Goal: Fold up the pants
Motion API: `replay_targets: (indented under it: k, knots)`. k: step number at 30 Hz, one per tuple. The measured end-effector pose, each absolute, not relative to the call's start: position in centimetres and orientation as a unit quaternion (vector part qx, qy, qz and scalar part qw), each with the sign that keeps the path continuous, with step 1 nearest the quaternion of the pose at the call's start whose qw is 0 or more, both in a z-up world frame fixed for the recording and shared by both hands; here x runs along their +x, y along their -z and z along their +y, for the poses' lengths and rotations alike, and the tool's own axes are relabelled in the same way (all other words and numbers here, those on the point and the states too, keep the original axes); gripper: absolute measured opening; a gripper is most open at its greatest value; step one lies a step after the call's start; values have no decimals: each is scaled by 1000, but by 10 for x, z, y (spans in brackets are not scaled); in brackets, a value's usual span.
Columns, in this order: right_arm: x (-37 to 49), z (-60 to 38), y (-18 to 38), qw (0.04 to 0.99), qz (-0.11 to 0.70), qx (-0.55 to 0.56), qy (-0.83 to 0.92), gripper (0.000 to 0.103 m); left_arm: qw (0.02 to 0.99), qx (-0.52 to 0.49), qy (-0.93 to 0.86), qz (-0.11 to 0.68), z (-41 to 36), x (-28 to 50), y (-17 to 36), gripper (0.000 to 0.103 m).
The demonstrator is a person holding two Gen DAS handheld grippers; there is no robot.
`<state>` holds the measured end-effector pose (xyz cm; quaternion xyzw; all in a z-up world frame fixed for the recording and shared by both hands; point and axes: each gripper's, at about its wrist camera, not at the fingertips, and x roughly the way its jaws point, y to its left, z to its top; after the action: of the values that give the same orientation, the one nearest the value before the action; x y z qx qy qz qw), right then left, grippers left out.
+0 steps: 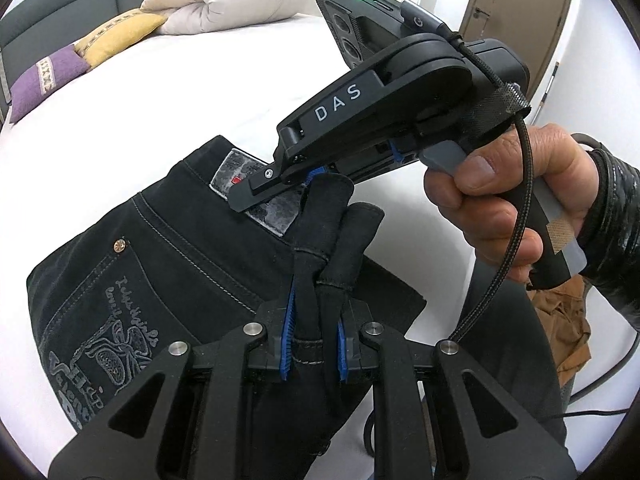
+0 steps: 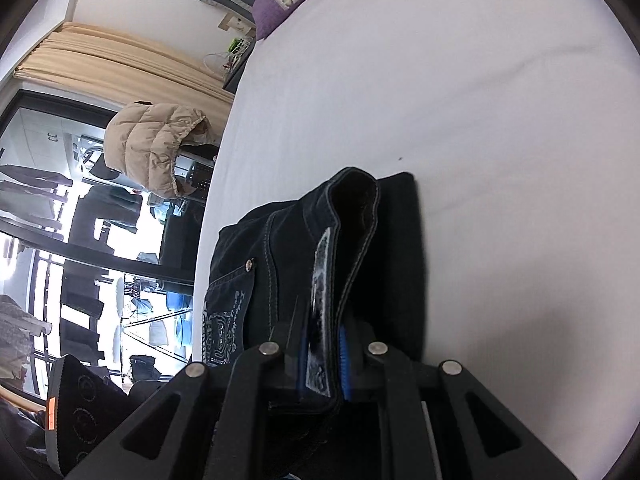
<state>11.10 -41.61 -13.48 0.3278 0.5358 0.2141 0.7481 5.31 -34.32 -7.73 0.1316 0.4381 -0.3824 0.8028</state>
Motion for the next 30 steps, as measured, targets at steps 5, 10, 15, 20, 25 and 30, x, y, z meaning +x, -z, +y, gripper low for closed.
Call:
replay_targets:
  k: [5,10,15,20,25,30]
  knots:
    - [103,-420,148,743,537,342,-206,14,796,138,385,446,-336,53,85,15]
    - [92,-429,171,739,514,387,-199,14,789,142,391,452,-337,57,100,16]
    - [79,-440,172,741,488,417,-196,27,778,92,409,469,-316,63,96,31]
    - [50,-461,138,763,460,425,-161,46,770,-44,425,474,-250,79,67,69]
    - [47,-440,94,775,424,409,-226,41,789,-68,391,470,-206,93,64,69]
    - [63,-400,127,745,503,379,-220,17,783,-86,338,515,-181,106,94,57]
